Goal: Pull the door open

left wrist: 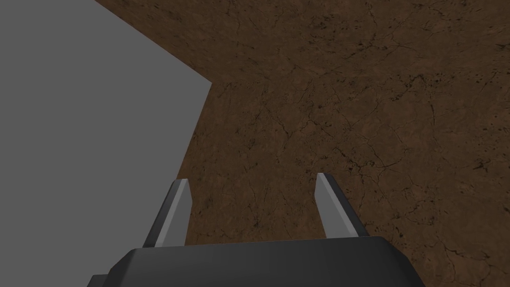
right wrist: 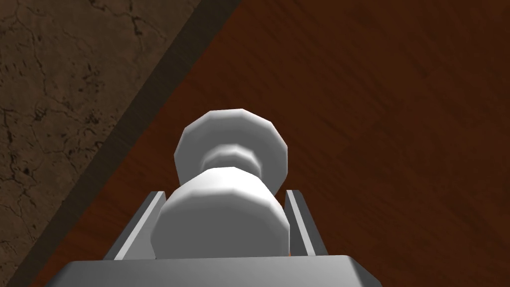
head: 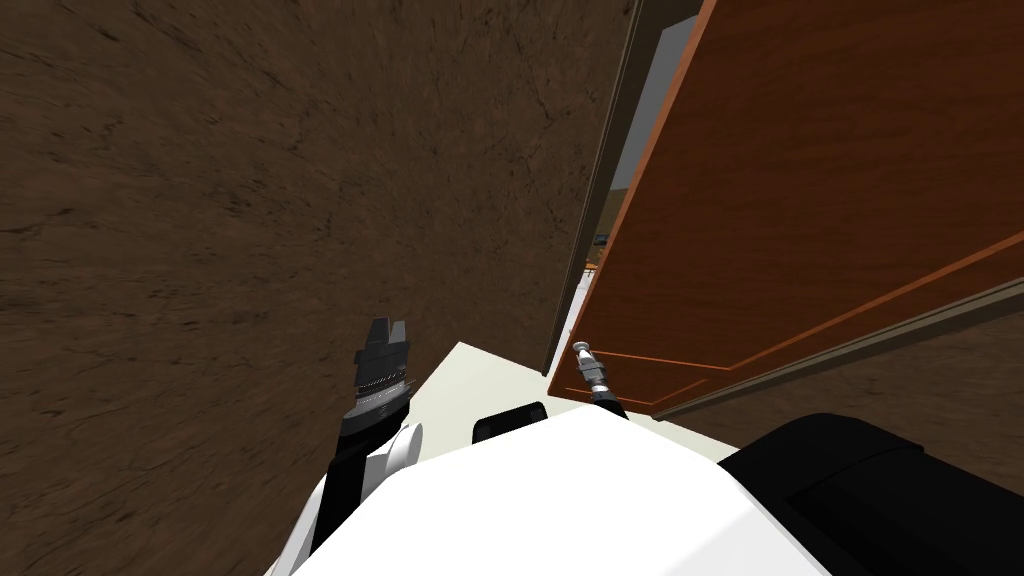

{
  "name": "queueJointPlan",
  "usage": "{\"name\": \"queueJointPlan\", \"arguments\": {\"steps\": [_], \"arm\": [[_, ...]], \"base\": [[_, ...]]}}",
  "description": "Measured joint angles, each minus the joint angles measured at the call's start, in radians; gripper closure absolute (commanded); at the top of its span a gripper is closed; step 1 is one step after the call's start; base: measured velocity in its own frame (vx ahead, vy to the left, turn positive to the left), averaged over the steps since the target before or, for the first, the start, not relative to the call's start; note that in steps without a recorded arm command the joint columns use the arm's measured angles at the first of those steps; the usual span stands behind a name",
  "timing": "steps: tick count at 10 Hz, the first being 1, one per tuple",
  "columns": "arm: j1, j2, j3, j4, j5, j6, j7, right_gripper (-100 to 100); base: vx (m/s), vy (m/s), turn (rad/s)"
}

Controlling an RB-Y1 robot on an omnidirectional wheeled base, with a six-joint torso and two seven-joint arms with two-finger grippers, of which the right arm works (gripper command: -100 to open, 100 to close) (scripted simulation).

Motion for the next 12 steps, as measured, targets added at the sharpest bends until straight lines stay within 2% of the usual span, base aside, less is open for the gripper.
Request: {"name": "queueJointPlan", "arguments": {"steps": [12], "arm": [[-0.005,-0.016,0.025,0.003,-0.04,-0.009,-0.297,100]], "base": [[-0.025,-0.001,0.022]]}}
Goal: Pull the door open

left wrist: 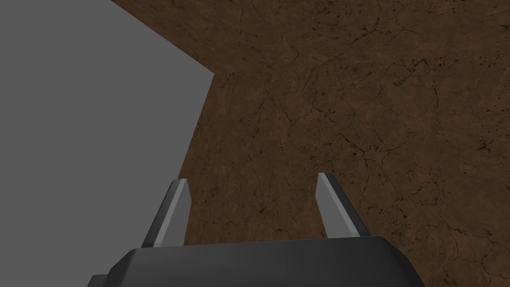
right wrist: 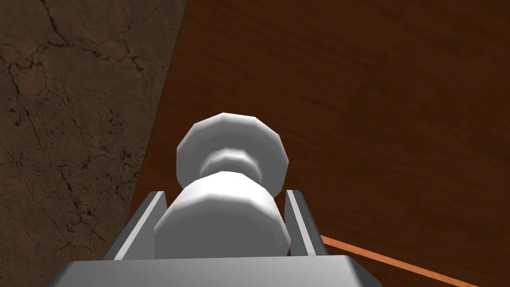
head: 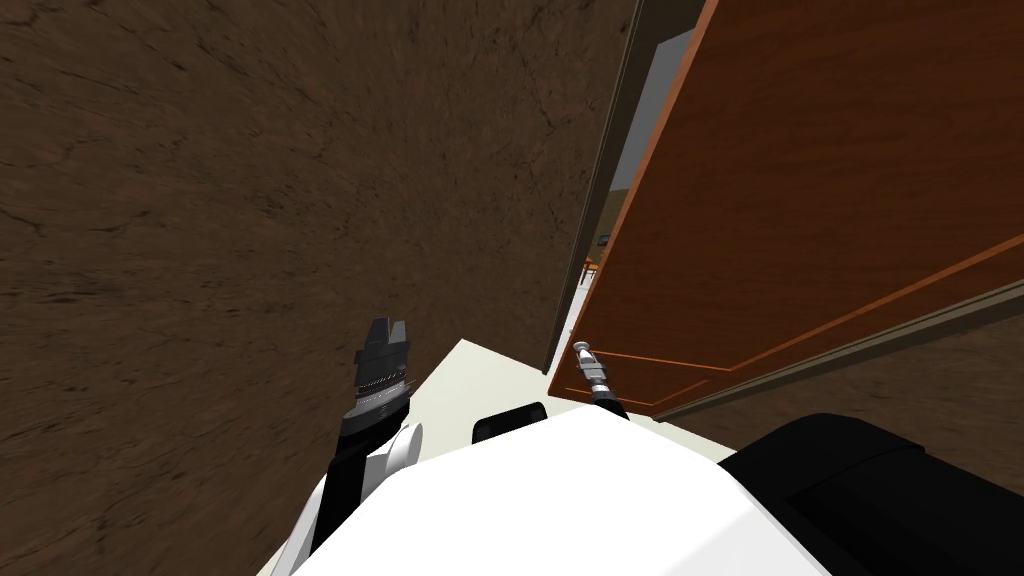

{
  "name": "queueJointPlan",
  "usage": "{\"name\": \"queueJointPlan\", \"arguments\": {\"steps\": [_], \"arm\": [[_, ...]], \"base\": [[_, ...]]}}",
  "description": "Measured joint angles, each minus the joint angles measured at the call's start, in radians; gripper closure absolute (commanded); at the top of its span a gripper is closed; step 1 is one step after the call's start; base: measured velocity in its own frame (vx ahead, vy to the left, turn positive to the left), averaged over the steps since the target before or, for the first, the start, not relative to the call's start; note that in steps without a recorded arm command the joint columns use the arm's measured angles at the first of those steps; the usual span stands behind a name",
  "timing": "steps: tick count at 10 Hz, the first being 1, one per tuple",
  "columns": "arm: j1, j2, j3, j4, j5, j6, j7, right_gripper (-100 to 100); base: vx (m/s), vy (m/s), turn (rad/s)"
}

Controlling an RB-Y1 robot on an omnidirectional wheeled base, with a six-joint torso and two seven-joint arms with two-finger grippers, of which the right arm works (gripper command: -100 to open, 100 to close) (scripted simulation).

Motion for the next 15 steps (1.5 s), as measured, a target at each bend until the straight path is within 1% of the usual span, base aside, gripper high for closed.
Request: {"name": "queueJointPlan", "arguments": {"steps": [2,4,6,12,15], "arm": [[0.0,-0.001,0.003,-0.001,-0.005,0.0,-0.041,100],[-0.001,-0.004,0.007,0.0,-0.012,-0.002,-0.096,100],[0.0,-0.006,0.01,-0.001,-0.016,-0.002,-0.134,100],[-0.002,-0.013,0.02,0.001,-0.034,-0.006,-0.281,100],[-0.003,-0.015,0.024,0.001,-0.04,-0.008,-0.339,100]], "base": [[-0.02,0.0,0.019],[-0.022,-0.002,0.019],[-0.019,0.004,0.017],[-0.022,-0.002,0.017],[-0.015,0.001,0.013]]}}
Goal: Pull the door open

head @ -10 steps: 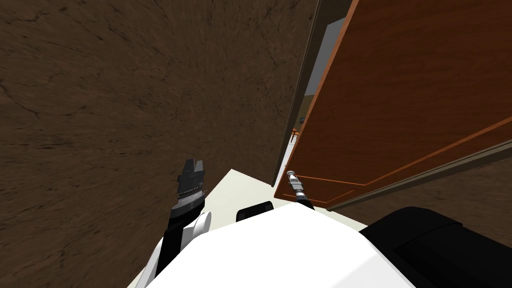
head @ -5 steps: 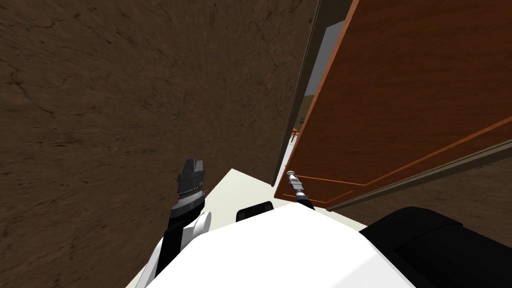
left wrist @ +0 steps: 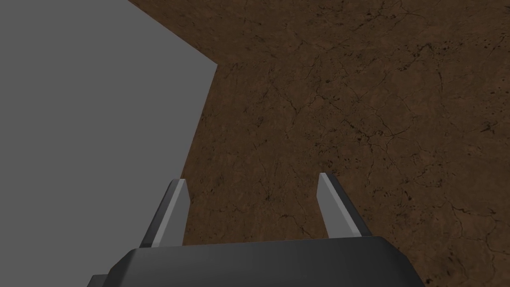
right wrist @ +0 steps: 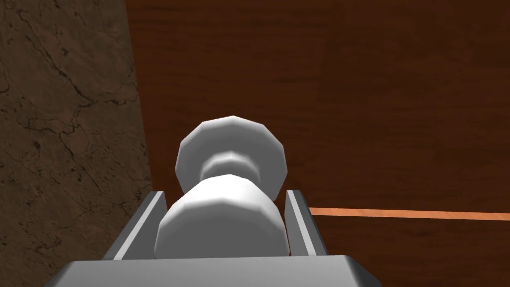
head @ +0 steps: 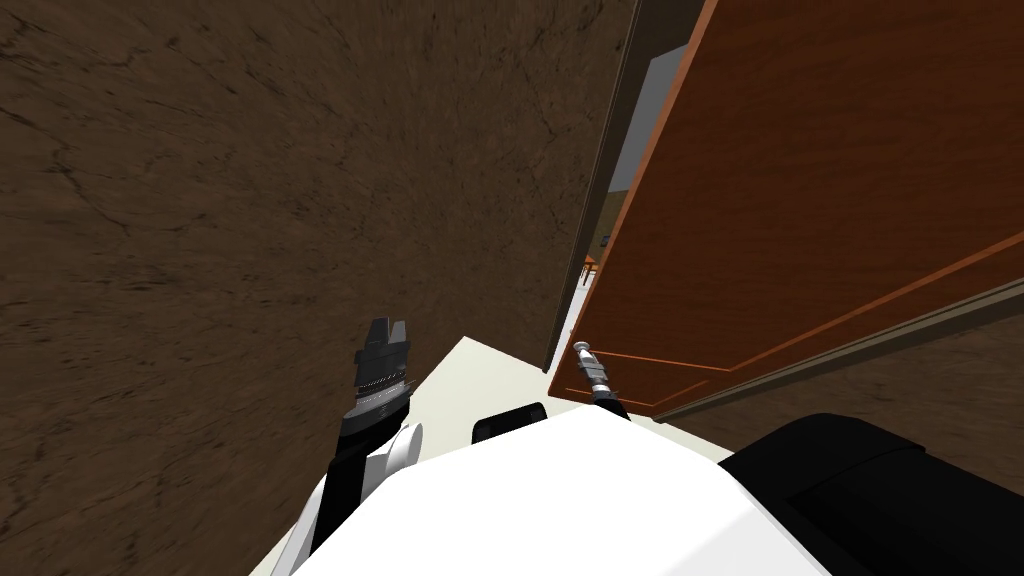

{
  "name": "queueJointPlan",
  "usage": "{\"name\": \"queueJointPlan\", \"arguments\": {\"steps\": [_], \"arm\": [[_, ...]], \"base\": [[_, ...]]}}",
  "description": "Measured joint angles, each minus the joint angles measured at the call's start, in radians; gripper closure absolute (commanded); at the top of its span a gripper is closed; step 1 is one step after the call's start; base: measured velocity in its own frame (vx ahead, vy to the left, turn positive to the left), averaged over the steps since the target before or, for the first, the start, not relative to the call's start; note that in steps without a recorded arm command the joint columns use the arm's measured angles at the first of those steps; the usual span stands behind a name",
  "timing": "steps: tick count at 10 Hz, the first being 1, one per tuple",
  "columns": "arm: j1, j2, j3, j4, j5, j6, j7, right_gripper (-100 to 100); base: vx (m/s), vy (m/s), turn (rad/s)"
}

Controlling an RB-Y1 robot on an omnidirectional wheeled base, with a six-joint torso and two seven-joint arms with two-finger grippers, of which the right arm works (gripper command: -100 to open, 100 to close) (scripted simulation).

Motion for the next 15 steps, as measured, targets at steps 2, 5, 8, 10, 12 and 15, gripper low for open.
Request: {"name": "queueJointPlan", "arguments": {"steps": [2,5,8,10,12,15], "arm": [[-0.001,-0.002,0.001,0.001,-0.002,0.0,-0.023,100],[0.013,-0.022,0.03,-0.014,0.015,-0.021,-0.047,100],[0.035,-0.045,0.073,-0.013,0.038,-0.045,-0.084,100],[0.052,-0.059,0.096,-0.021,0.051,-0.063,-0.104,100],[0.063,-0.067,0.105,-0.022,0.056,-0.069,-0.113,100],[0.065,-0.09,0.131,0.004,0.071,-0.115,-0.148,100]], "base": [[-0.067,-0.012,0.05],[-0.224,-0.023,0.091],[-0.251,-0.026,0.094],[-0.178,0.014,0.038],[-0.2,-0.029,0.142],[-0.24,-0.03,0.149]]}}
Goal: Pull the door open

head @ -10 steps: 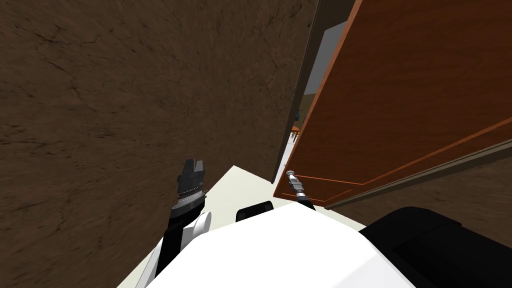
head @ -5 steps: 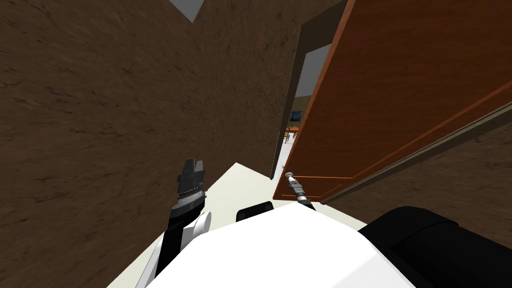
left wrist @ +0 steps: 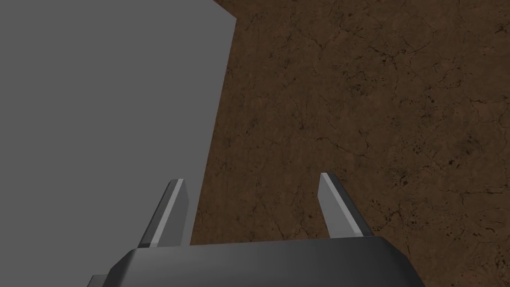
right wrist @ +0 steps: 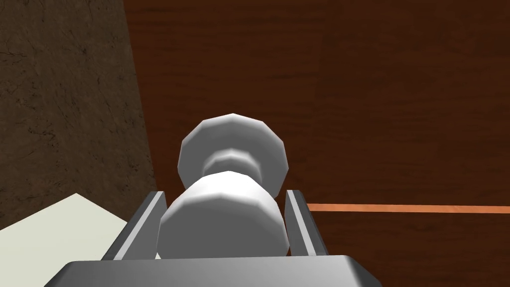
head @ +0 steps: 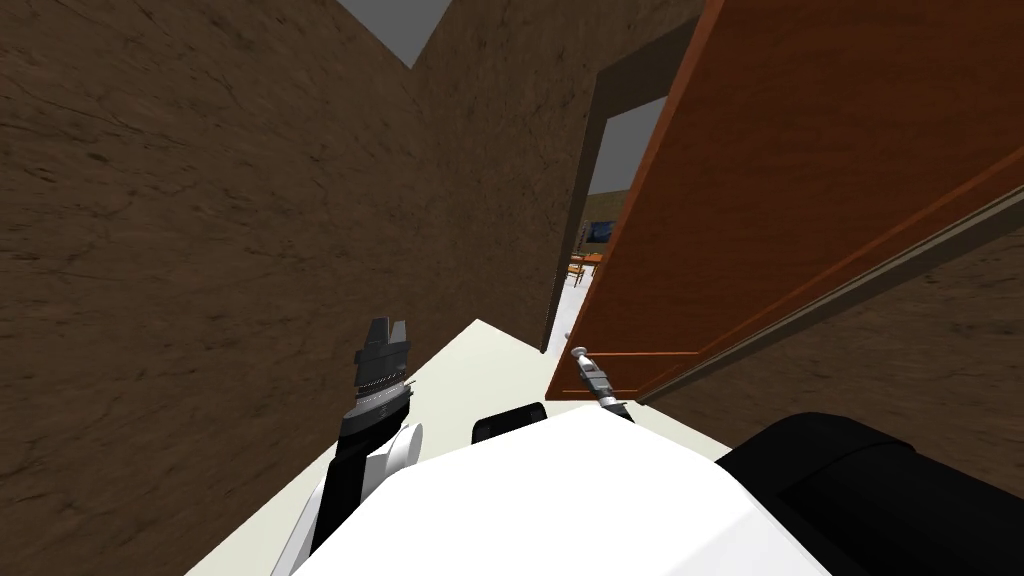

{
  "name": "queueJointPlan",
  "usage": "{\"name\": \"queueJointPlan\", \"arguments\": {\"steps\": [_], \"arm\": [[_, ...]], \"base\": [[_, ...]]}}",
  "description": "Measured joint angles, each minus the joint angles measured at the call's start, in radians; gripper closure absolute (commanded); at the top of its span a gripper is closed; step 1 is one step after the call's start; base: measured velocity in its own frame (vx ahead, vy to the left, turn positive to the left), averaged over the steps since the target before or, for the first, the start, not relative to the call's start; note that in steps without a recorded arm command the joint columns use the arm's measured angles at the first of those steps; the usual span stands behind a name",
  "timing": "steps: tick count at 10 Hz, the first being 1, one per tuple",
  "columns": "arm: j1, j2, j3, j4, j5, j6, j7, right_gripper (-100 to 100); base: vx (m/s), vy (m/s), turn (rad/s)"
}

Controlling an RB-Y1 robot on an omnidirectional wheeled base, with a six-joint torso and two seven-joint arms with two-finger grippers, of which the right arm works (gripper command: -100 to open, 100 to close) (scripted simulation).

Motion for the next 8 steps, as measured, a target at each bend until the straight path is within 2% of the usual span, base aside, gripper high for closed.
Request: {"name": "queueJointPlan", "arguments": {"steps": [3,4,8], "arm": [[0.018,-0.03,0.029,0.013,0.016,-0.04,-0.036,100],[0.021,-0.038,0.037,0.019,0.021,-0.052,-0.047,100],[0.021,-0.047,0.05,0.035,0.03,-0.069,-0.065,100]], "base": [[-0.249,-0.021,0.125],[-0.108,-0.01,0.016],[-0.183,-0.041,0.132]]}}
